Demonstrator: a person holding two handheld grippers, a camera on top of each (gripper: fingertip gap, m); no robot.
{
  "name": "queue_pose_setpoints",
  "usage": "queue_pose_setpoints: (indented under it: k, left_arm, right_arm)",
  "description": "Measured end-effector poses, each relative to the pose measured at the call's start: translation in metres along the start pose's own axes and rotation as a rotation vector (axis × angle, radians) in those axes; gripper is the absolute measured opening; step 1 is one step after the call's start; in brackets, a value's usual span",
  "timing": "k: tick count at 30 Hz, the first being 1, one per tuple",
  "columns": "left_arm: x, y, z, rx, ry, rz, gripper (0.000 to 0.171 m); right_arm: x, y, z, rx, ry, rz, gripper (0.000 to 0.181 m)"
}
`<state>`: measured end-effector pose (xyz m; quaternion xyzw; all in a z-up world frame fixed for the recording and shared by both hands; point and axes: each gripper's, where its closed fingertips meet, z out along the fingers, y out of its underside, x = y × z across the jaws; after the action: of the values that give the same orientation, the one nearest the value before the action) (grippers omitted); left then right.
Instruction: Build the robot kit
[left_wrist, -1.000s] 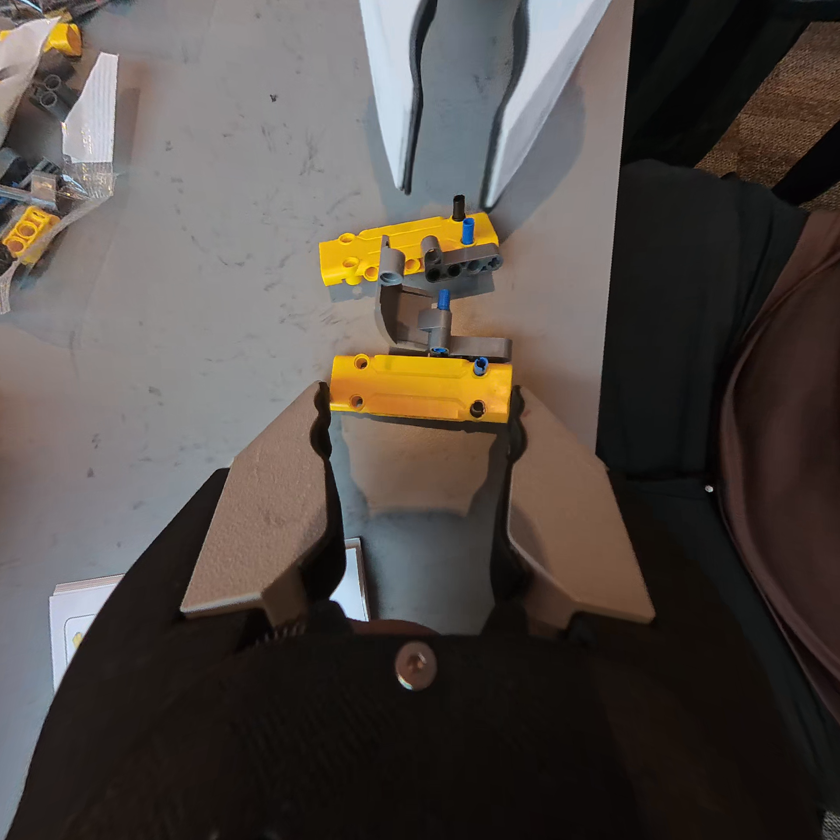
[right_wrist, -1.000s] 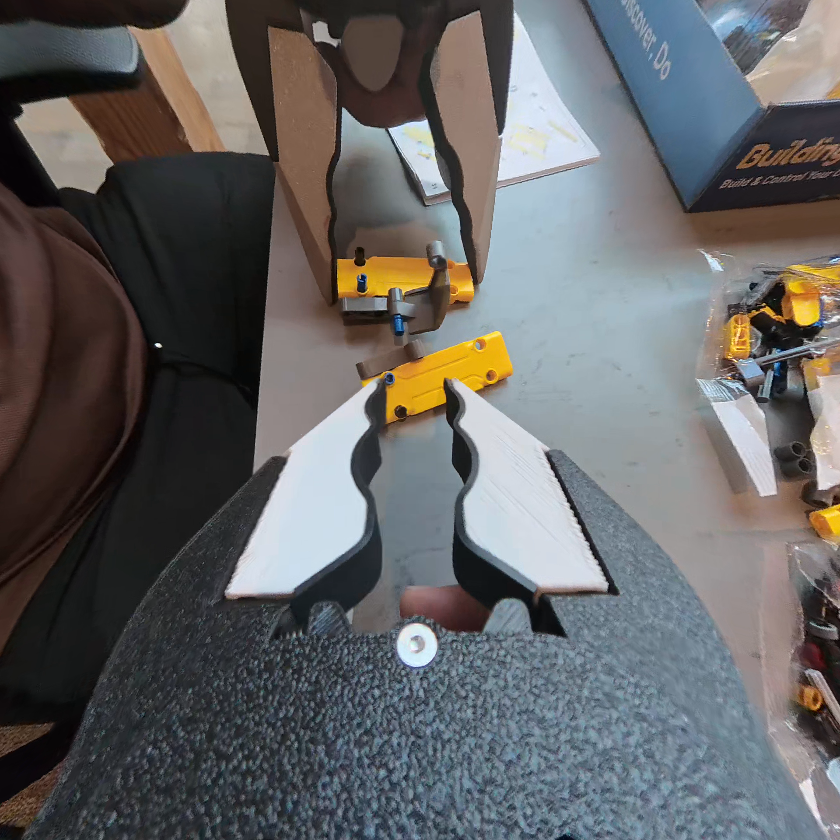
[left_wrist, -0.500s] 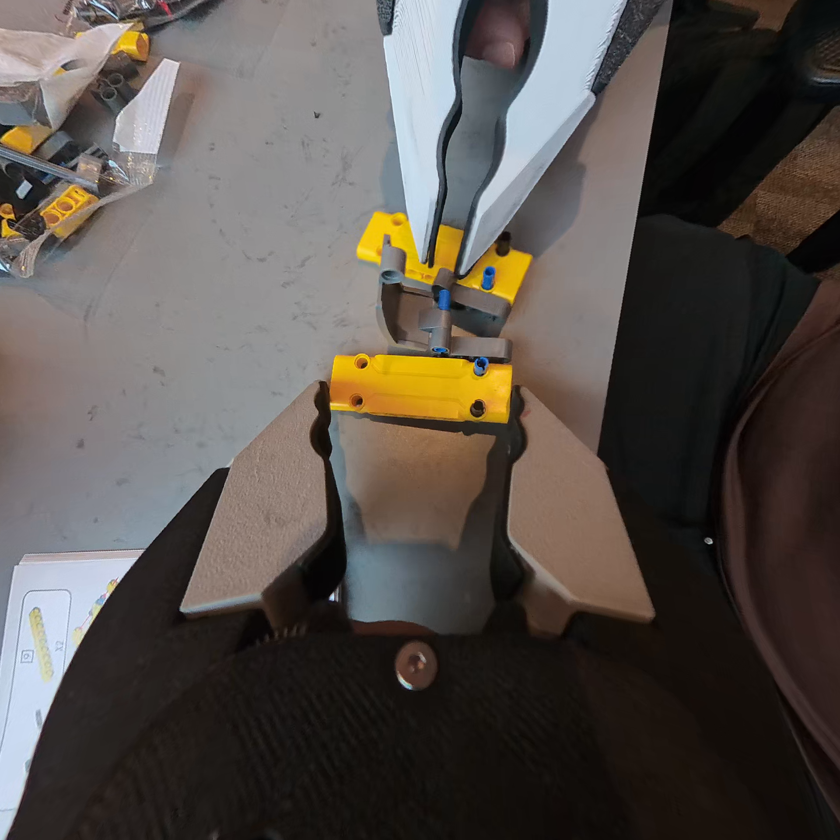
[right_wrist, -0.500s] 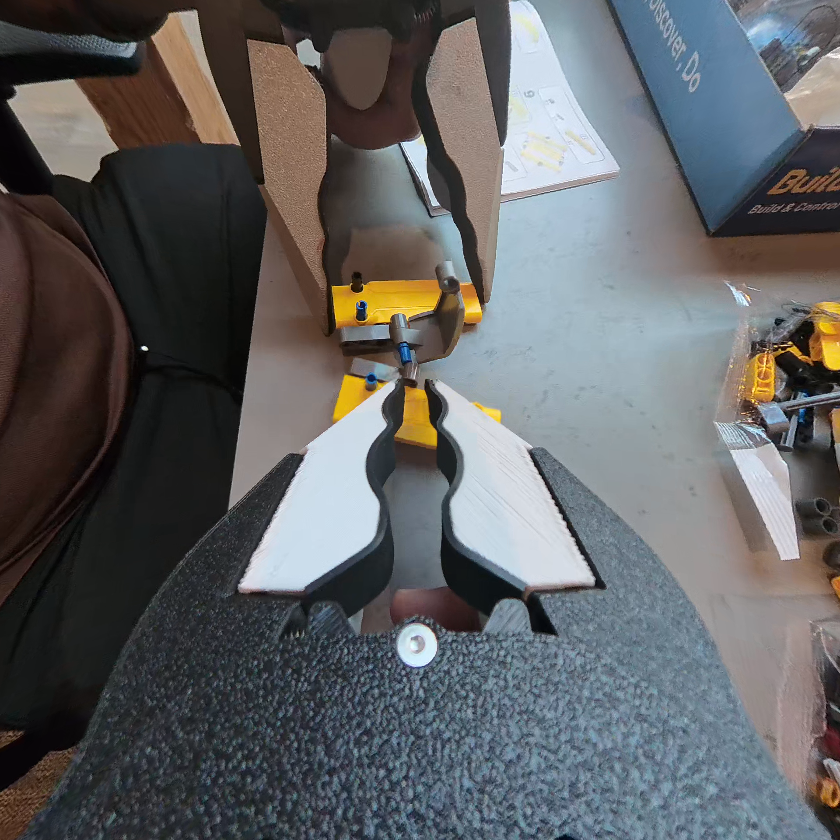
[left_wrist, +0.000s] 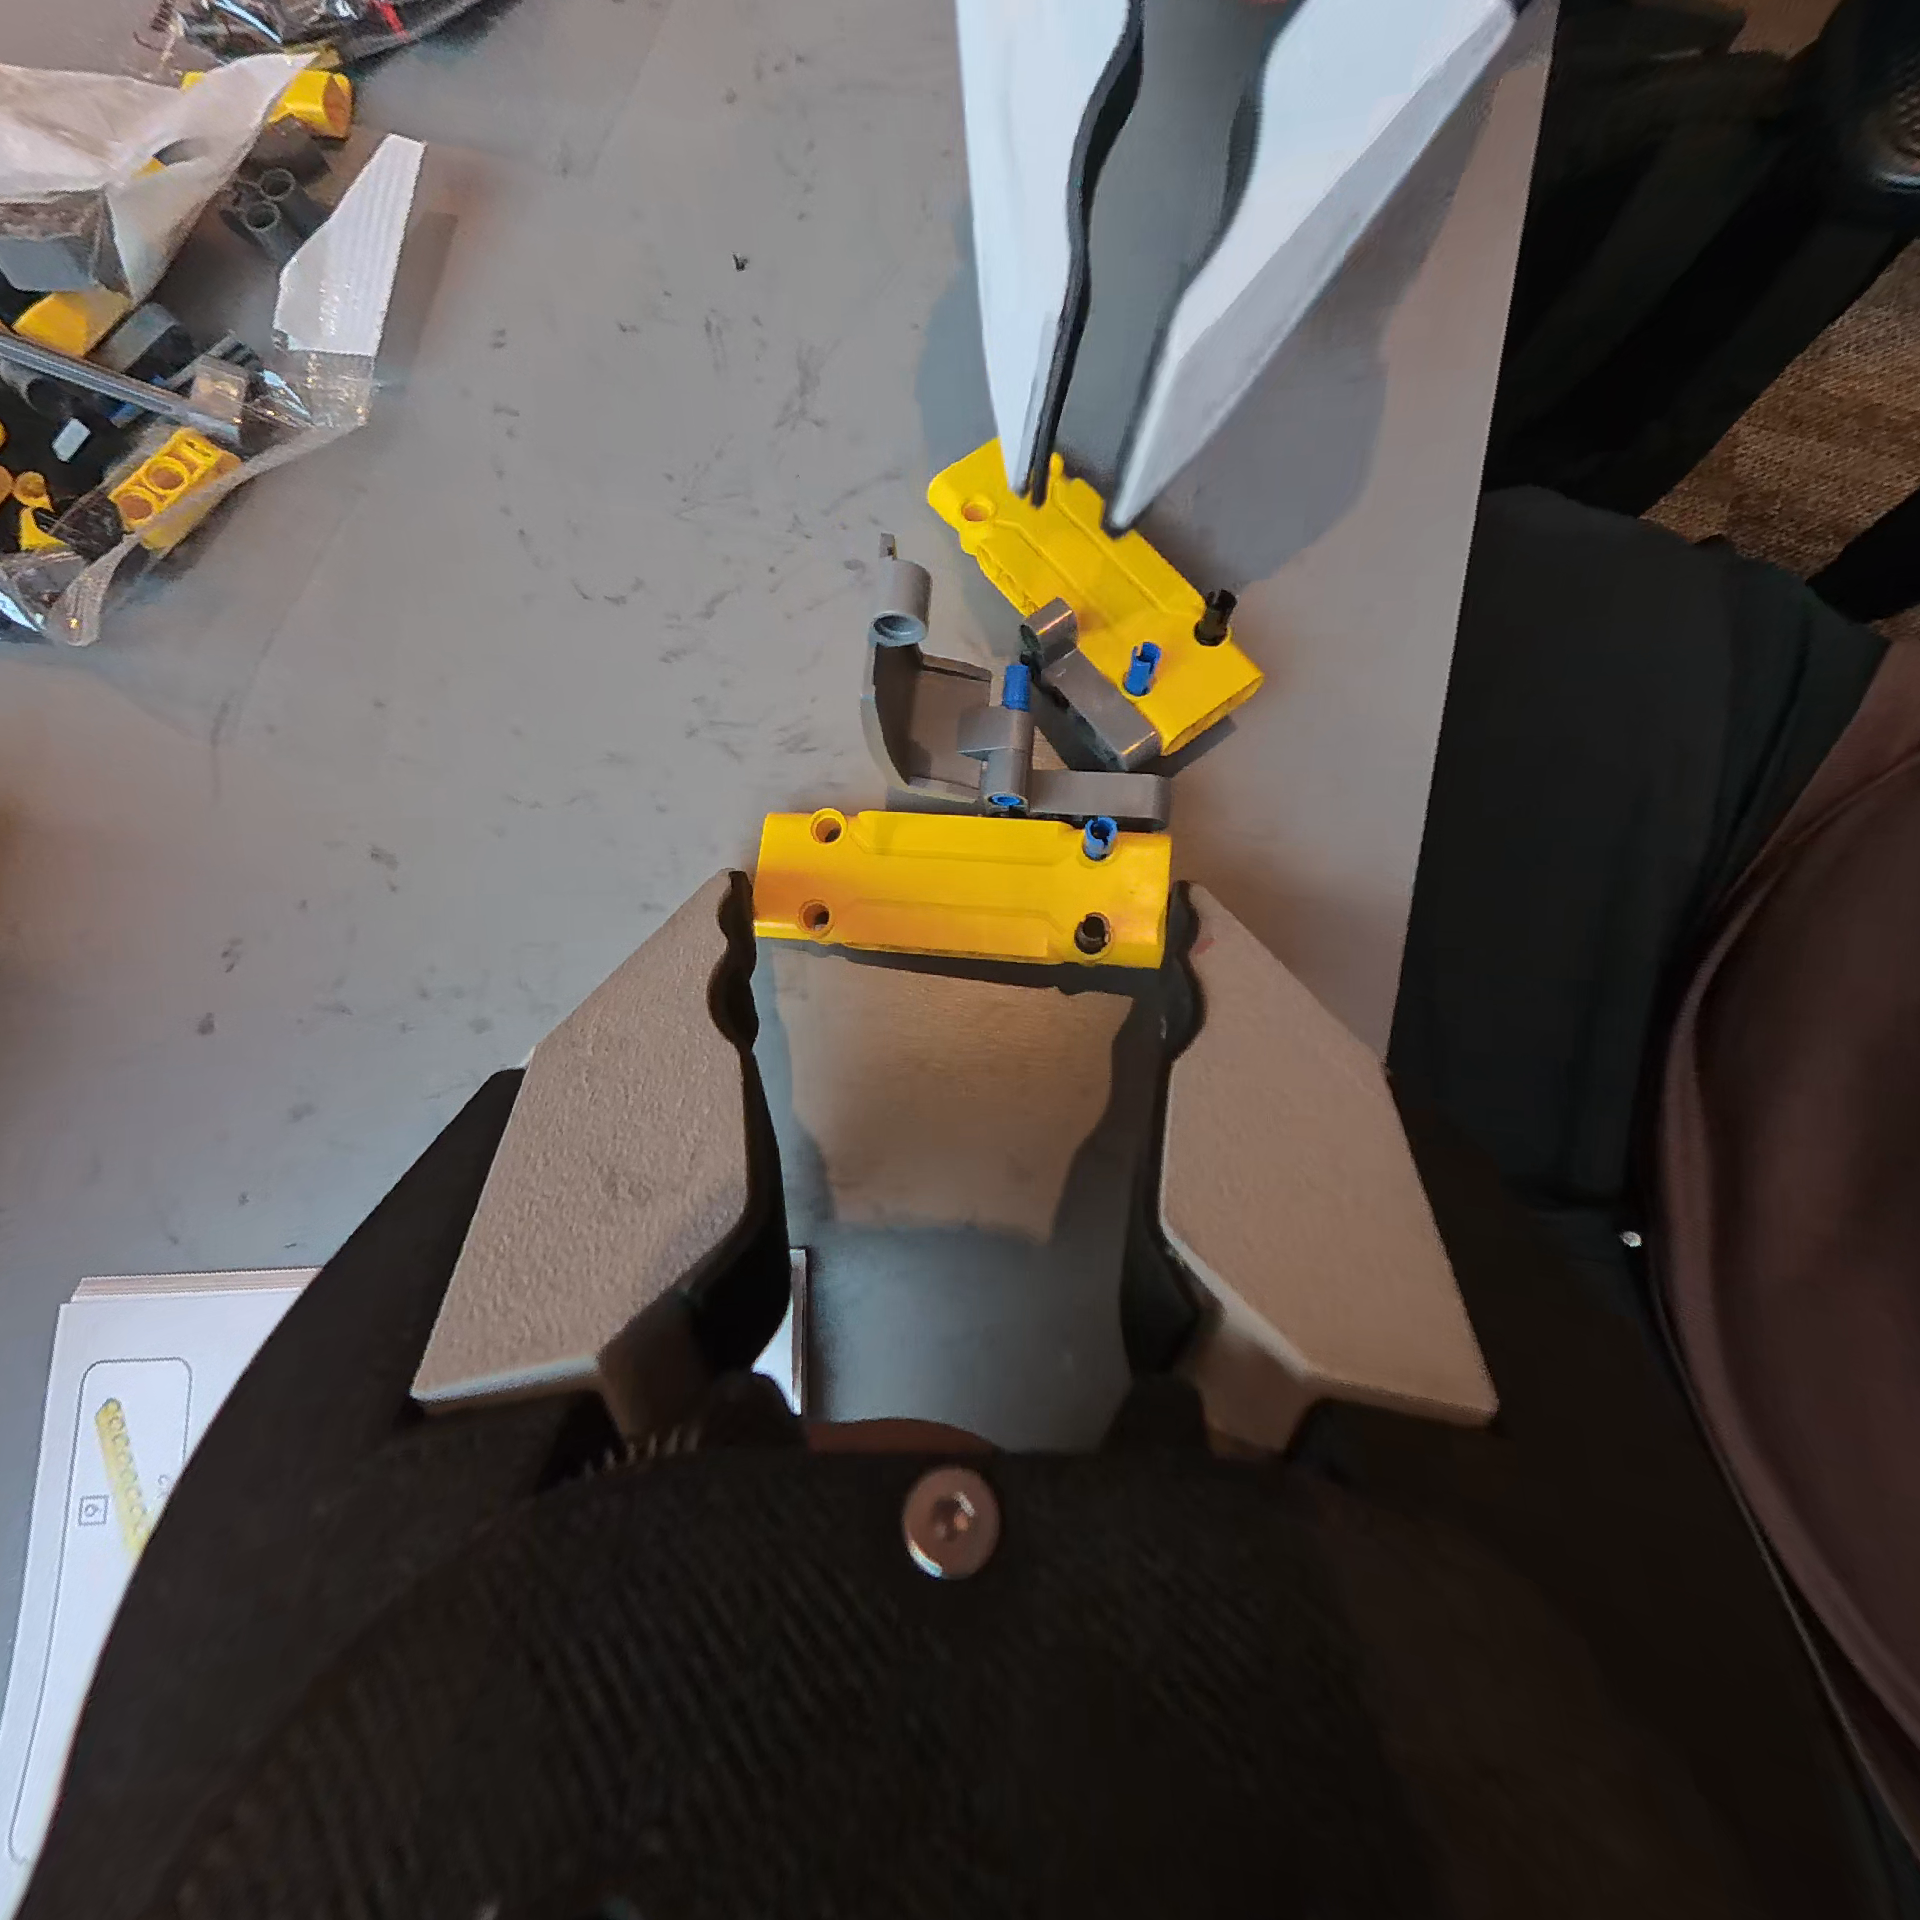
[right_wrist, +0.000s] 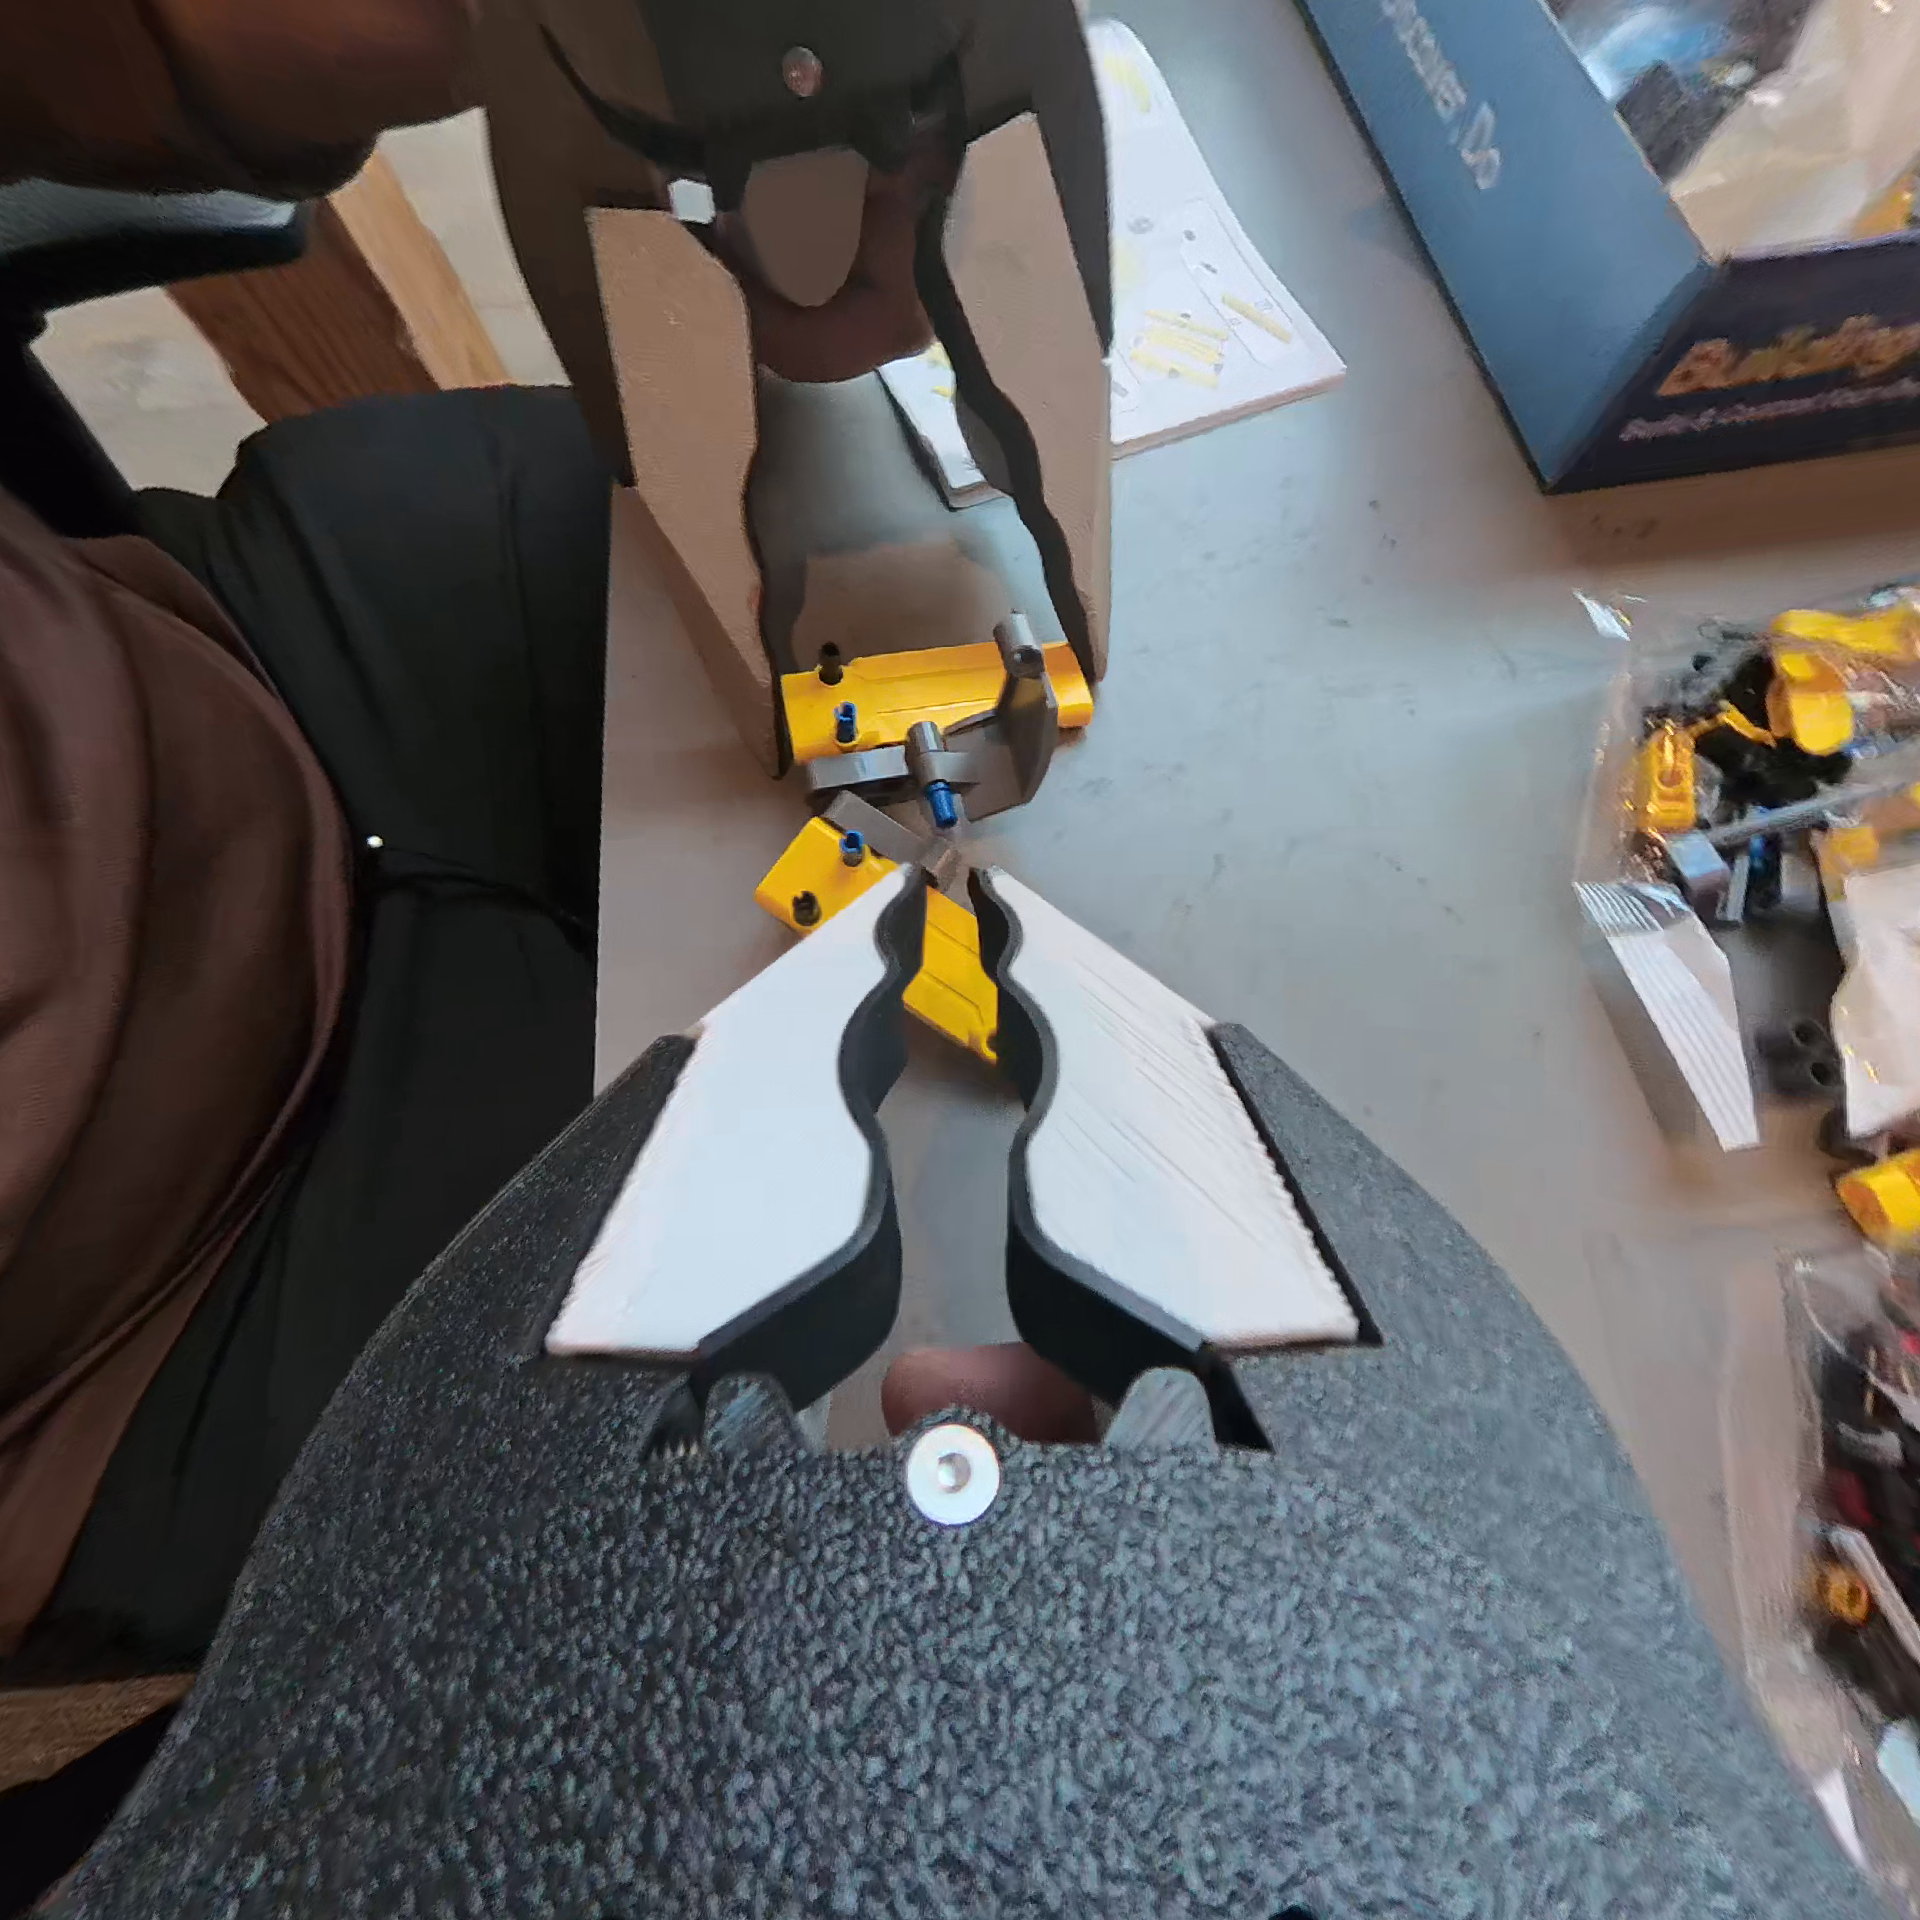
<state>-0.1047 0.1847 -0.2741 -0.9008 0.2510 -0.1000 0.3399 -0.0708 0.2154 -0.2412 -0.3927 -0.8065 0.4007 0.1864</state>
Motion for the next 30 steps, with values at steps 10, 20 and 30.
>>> queue_pose_setpoints:
  k: [10,20,30]
  left_arm:
    - [-0.005,0.003,-0.003,-0.013,-0.001,0.001,0.077]
    - [-0.005,0.004,-0.004,-0.004,0.008,0.009,0.076]
    - [-0.005,0.004,-0.004,-0.006,0.005,0.008,0.077]
  right_arm:
    - [-0.001,-0.003,0.01,-0.108,0.099,0.233,0.007]
    - [0.0,0.003,0.015,-0.148,0.121,0.241,0.01]
    - [-0.002,0.006,0.021,-0.165,0.124,0.216,0.01]
